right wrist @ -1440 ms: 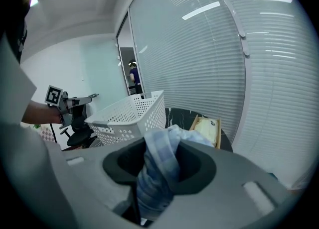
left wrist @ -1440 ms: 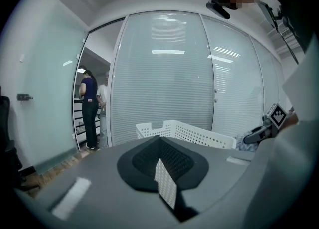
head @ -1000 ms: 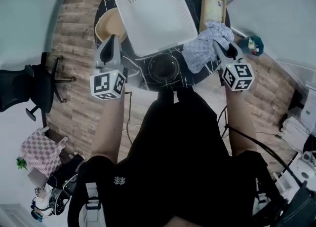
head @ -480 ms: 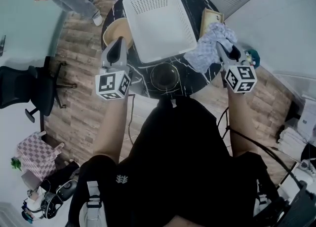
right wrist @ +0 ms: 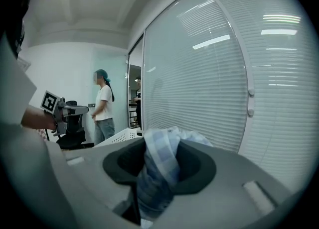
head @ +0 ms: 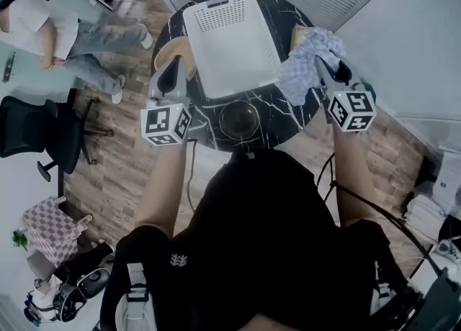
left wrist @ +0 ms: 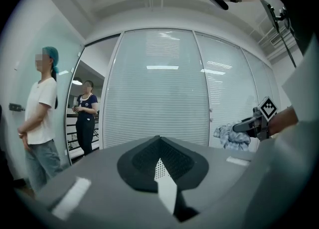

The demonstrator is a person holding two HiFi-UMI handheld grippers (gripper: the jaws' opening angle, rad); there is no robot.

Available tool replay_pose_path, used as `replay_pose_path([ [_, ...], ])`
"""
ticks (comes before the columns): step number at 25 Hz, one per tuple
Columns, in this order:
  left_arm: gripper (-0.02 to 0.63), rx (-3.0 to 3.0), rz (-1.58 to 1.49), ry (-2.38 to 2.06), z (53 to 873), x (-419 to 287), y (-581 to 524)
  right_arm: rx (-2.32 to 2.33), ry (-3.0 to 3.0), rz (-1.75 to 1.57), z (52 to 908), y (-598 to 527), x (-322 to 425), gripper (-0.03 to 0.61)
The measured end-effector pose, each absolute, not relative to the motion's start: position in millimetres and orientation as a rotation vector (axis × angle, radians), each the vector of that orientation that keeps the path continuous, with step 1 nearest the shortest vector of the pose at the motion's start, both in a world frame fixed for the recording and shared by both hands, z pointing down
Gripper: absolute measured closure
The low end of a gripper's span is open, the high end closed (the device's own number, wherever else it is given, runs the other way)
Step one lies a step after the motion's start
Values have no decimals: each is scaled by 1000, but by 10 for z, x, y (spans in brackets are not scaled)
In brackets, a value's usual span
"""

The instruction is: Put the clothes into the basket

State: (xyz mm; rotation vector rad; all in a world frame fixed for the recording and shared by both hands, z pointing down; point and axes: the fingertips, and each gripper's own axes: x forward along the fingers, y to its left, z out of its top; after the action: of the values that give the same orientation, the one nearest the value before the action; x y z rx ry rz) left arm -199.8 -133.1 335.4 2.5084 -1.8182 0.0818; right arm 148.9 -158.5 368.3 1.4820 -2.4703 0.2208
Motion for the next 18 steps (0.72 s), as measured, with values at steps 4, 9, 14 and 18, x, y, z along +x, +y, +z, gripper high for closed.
replay_pose_path([
  [4,607,2525,91,-1821,3257,-1946,-1320,1484,-2495,203,3539,-1621,1480,425],
  [9,607,2539,92,-1843,3113,-1955,-1316,1480,-2529,166,3339,-1689,1433,425],
  [14,607,2548,89,-1869,2980,-1975,-1322,1470,-2563,136,3180,-1779,1374,425],
  [18,607,2552,83,-1883,2892,-1971,-1339,1459,-2599,108,3001,-1868,1269,425],
])
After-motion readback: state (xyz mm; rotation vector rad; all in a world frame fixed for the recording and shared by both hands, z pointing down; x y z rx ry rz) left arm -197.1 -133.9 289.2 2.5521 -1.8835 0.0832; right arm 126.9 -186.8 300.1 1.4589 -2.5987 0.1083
